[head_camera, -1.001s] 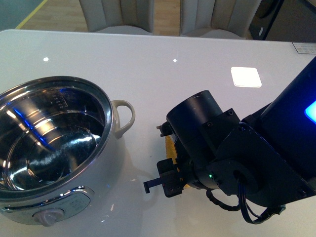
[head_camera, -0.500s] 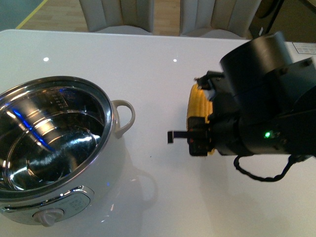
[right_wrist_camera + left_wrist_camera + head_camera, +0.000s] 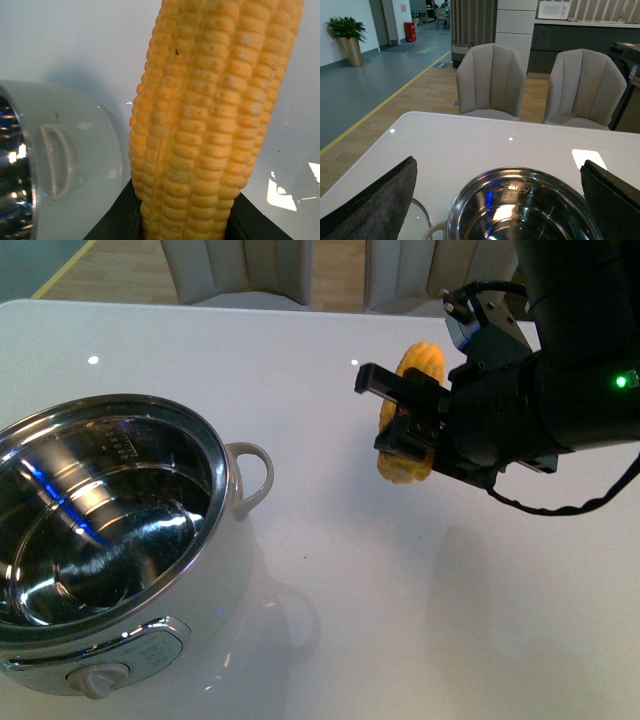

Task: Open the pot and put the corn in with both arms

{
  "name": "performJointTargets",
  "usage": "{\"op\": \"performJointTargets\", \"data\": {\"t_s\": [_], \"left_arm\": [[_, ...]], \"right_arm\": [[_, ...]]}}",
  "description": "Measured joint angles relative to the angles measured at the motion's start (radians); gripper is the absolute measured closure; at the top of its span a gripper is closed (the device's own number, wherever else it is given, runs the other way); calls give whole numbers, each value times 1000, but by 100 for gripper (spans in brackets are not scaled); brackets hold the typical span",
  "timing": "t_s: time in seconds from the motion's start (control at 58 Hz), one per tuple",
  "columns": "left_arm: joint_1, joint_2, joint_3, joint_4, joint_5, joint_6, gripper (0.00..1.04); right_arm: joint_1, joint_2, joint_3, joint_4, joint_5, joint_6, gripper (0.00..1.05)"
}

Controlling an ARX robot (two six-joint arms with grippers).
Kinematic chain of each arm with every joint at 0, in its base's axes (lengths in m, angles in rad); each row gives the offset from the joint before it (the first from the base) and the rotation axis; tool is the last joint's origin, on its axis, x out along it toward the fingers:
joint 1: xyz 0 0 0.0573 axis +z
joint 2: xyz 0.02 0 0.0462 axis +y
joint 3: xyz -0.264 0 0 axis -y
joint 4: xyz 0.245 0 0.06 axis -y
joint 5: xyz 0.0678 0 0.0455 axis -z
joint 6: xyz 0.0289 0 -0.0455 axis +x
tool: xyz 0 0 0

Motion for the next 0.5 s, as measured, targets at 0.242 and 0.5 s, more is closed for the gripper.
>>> {"op": "performJointTargets", "data": {"t_s": [0.242,0.5], "left_arm": [[0,0,0,0,0,0,7],[0,0,0,0,0,0,7]], "right_arm": [[63,11,98,-26,-88,85,81],[133,39,160,-26,-149,143,81]]}}
